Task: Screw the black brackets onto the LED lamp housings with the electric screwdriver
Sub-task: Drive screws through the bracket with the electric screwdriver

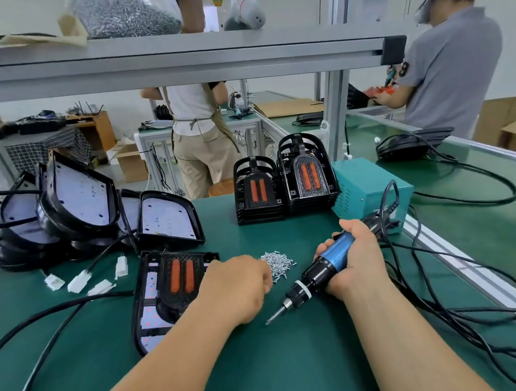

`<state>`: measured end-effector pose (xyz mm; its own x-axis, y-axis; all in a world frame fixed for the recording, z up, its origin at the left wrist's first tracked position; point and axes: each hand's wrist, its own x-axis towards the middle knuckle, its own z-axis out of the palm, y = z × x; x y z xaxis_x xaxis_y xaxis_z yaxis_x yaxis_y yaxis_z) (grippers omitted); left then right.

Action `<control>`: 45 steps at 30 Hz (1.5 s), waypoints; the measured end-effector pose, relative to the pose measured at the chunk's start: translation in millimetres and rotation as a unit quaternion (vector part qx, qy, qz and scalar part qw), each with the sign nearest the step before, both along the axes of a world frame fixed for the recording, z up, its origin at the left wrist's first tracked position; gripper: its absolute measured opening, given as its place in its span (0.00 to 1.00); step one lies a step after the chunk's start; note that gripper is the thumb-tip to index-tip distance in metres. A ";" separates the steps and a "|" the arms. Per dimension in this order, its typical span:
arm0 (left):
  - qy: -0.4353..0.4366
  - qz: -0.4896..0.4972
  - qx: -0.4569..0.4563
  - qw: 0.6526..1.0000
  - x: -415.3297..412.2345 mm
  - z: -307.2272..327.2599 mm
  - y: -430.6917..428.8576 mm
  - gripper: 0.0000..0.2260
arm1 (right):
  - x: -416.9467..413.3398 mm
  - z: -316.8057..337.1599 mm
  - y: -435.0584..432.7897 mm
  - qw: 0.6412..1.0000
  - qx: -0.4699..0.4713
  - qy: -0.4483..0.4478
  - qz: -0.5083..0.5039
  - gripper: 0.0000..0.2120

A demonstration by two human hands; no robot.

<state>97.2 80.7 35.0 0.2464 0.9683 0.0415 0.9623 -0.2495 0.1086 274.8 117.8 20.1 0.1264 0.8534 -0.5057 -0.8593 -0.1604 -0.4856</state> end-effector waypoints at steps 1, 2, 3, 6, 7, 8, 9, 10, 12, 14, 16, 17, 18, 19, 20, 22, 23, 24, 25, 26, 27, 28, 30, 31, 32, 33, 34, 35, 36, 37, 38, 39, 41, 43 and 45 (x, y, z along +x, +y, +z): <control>-0.028 0.005 0.009 1.000 -1.9 2.8 -1.5 0.07 | 0.0 0.0 -0.4 1.000 0.006 0.008 -0.008 0.11; -0.068 0.014 0.023 0.997 -5.0 6.2 -3.6 0.07 | -0.1 0.1 -0.7 1.000 0.014 0.019 -0.018 0.11; -0.119 0.027 0.040 0.992 -9.3 8.6 -6.8 0.07 | -0.5 0.3 -1.0 0.999 0.023 0.032 -0.030 0.11; -0.417 0.097 0.027 0.903 -19.1 7.3 -27.9 0.09 | -2.1 3.2 -2.8 0.993 0.062 0.077 -0.067 0.11; -0.527 0.116 0.002 0.842 -20.7 5.8 -35.5 0.09 | -2.8 4.4 -3.8 0.989 0.078 0.093 -0.078 0.11; -0.609 0.130 -0.022 0.782 -21.5 4.1 -41.1 0.09 | -3.7 5.7 -4.7 0.986 0.092 0.109 -0.087 0.10; -0.660 0.140 -0.042 0.737 -21.8 2.6 -45.1 0.09 | -4.7 7.2 -6.1 0.983 0.104 0.122 -0.093 0.10; -0.689 0.147 -0.052 0.708 -22.0 1.5 -47.6 0.09 | -5.8 8.8 -7.5 0.980 0.113 0.132 -0.096 0.11; -0.706 0.150 -0.057 0.690 -22.1 2.5 -49.7 0.08 | -7.7 11.6 -10.0 0.975 0.129 0.148 -0.101 0.11; -0.706 0.143 -0.054 0.692 -22.1 2.3 -50.5 0.09 | -8.8 13.9 -11.9 0.971 0.145 0.165 -0.099 0.11; -0.703 0.132 -0.048 0.697 -21.6 0.1 -51.5 0.11 | -8.9 15.6 -13.0 0.966 0.157 0.178 -0.099 0.11; -0.705 0.127 -0.048 0.696 -21.2 -1.0 -51.6 0.12 | -8.7 16.5 -13.5 0.965 0.166 0.180 -0.099 0.11; -0.709 0.122 -0.050 0.693 -20.7 -2.1 -51.3 0.12 | -8.6 17.4 -13.9 0.963 0.175 0.180 -0.098 0.12; -0.714 0.119 -0.053 0.688 -19.8 -2.8 -51.1 0.12 | -8.6 18.2 -14.5 0.962 0.184 0.177 -0.096 0.13; -0.718 0.116 -0.057 0.683 -19.0 -3.2 -50.7 0.12 | -8.7 18.7 -14.7 0.962 0.190 0.173 -0.094 0.14; -0.725 0.114 -0.060 0.676 -18.4 -4.1 -49.5 0.13 | -9.1 19.4 -15.0 0.963 0.191 0.168 -0.089 0.13; -0.727 0.114 -0.060 0.675 -18.6 -4.3 -48.8 0.13 | -9.2 19.3 -15.0 0.964 0.187 0.167 -0.088 0.12; -0.727 0.112 -0.061 0.675 -18.9 -4.4 -48.4 0.13 | -9.2 19.1 -14.9 0.965 0.183 0.166 -0.089 0.12; -0.725 0.110 -0.061 0.677 -19.3 -4.6 -48.1 0.13 | -9.1 19.0 -14.9 0.966 0.180 0.165 -0.089 0.12; -0.721 0.109 -0.060 0.681 -19.4 -4.9 -48.0 0.13 | -9.1 18.8 -14.7 0.966 0.179 0.163 -0.089 0.12; -0.716 0.109 -0.057 0.687 -19.7 -5.5 -47.9 0.13 | -9.1 18.9 -14.8 0.967 0.178 0.160 -0.090 0.11; -0.708 0.110 -0.051 0.695 -19.8 -6.1 -47.8 0.13 | -9.1 18.7 -14.8 0.967 0.179 0.156 -0.090 0.11; -0.686 0.111 -0.037 0.719 -20.3 -7.4 -47.8 0.14 | -9.4 18.6 -15.0 0.968 0.183 0.147 -0.088 0.10; -0.672 0.110 -0.029 0.732 -20.6 -7.9 -47.7 0.14 | -9.2 18.7 -15.3 0.969 0.185 0.142 -0.087 0.10; -0.658 0.108 -0.023 0.745 -20.9 -8.4 -47.8 0.14 | -9.1 18.5 -15.1 0.969 0.185 0.138 -0.087 0.10; -0.646 0.108 -0.018 0.755 -20.9 -8.5 -47.6 0.14 | -8.8 18.5 -15.2 0.969 0.185 0.135 -0.087 0.10; -0.636 0.109 -0.013 0.764 -20.8 -8.7 -47.7 0.15 | -8.7 18.5 -15.2 0.969 0.186 0.134 -0.087 0.10; -0.627 0.111 -0.010 0.771 -20.6 -8.8 -47.7 0.15 | -8.6 18.8 -15.5 0.969 0.188 0.133 -0.087 0.10; -0.621 0.112 -0.007 0.776 -20.2 -8.8 -47.7 0.15 | -8.6 19.1 -15.7 0.969 0.190 0.131 -0.086 0.10; -0.617 0.113 -0.005 0.779 -20.0 -8.7 -47.7 0.15 | -8.8 19.5 -15.8 0.969 0.192 0.130 -0.086 0.10; -0.617 0.113 -0.006 0.779 -19.7 -8.4 -47.7 0.15 | -8.9 19.8 -15.9 0.969 0.194 0.129 -0.086 0.10; -0.620 0.112 -0.009 0.776 -19.7 -8.2 -47.7 0.15 | -9.0 20.2 -16.0 0.968 0.196 0.129 -0.086 0.10; -0.629 0.109 -0.018 0.770 -19.9 -7.9 -47.7 0.15 | -8.9 20.7 -16.1 0.968 0.200 0.127 -0.086 0.10; -0.638 0.106 -0.027 0.762 -19.9 -7.7 -48.1 0.15 | -9.0 21.2 -16.3 0.966 0.207 0.127 -0.085 0.10; -0.644 0.105 -0.032 0.757 -19.5 -7.5 -48.7 0.16 | -9.4 22.1 -16.8 0.964 0.217 0.128 -0.083 0.10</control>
<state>77.7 32.0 27.5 -0.1183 0.9907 0.0678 0.0662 -0.0602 0.9960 265.4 101.0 42.3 0.1978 0.9704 -0.1388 -0.9565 0.1601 -0.2439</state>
